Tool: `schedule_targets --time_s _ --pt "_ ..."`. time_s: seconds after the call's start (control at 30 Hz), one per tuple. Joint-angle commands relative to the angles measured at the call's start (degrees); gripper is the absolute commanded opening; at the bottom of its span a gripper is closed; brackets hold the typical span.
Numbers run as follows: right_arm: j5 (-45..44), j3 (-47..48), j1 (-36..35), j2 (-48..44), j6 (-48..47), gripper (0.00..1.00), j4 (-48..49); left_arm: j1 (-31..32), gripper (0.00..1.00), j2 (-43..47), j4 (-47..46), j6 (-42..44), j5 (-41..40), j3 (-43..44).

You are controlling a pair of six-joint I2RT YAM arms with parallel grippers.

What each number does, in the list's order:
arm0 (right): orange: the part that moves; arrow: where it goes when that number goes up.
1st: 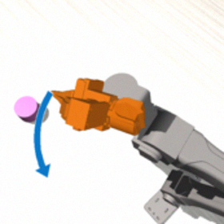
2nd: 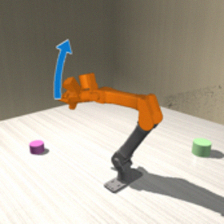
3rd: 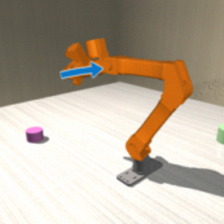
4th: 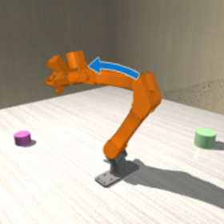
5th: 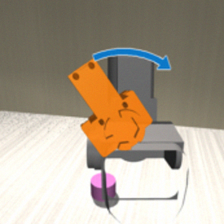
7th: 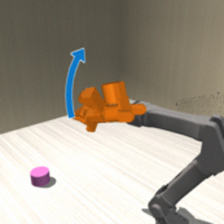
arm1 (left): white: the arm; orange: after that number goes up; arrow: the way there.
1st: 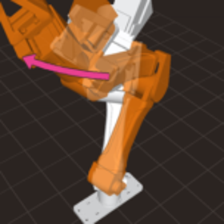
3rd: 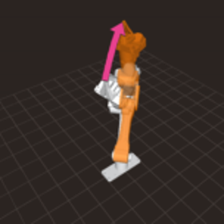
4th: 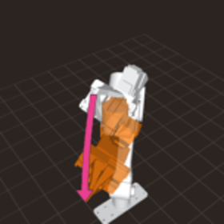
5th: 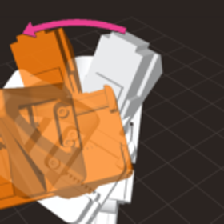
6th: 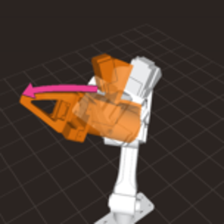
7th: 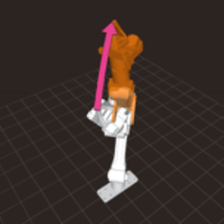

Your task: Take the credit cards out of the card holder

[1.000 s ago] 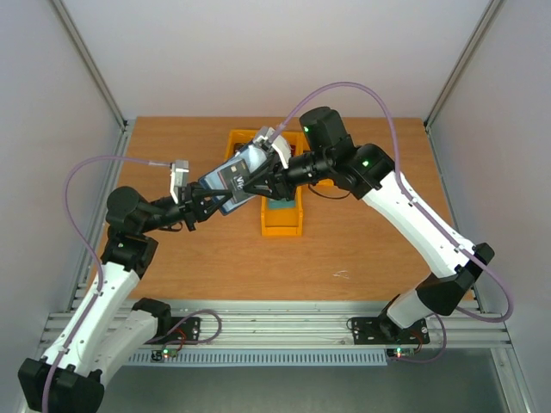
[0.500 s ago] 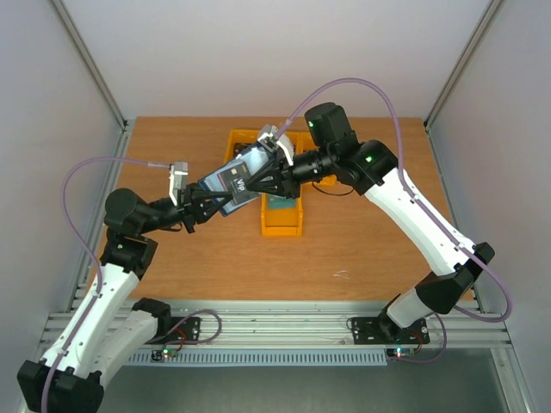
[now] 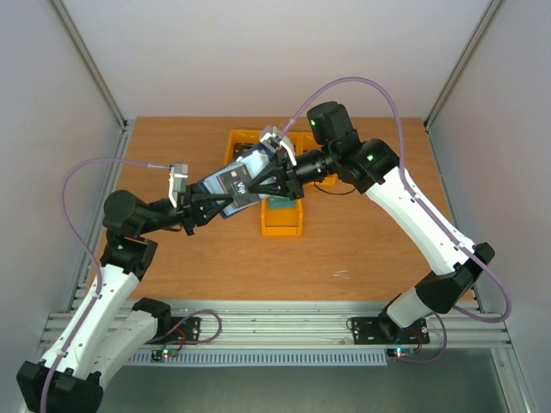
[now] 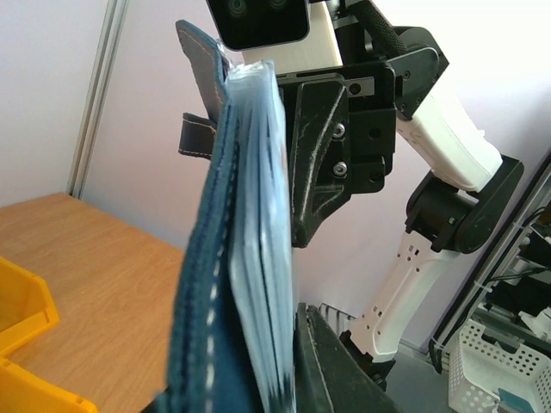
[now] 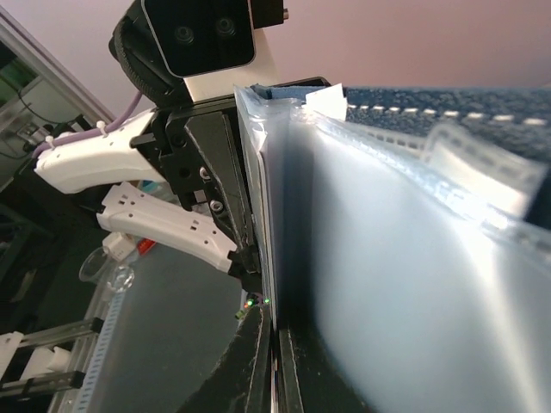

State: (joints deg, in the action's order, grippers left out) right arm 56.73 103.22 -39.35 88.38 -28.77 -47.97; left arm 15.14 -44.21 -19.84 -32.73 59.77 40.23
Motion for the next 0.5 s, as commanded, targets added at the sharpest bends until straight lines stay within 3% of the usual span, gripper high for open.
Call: schedule_targets --time_s 0.0,0.1,0.2,0.3,0.47 --pt "3.78 0.91 0.4 -0.47 -0.44 0.01 -1.15 0.32 0.14 0.22 -2.35 1.04 0.15 -0.46" --pt "4.02 1.43 0.33 -0.4 -0.86 0.01 -1.95 0.26 0.11 0.16 -2.23 1.13 0.38 -0.46" --pt "3.57 1.71 0.34 -0.16 -0.98 0.01 -2.54 0.25 0.0 0.08 -1.99 1.34 0.39 -0.34" --pt "0.65 1.8 0.35 -0.03 -1.12 0.14 -3.47 0.28 0.0 0.21 -1.89 1.44 0.11 -0.47" --pt "-8.49 -0.2 0.98 -2.4 -2.16 0.16 -3.83 0.26 0.0 0.4 -2.22 1.35 0.05 -0.67"
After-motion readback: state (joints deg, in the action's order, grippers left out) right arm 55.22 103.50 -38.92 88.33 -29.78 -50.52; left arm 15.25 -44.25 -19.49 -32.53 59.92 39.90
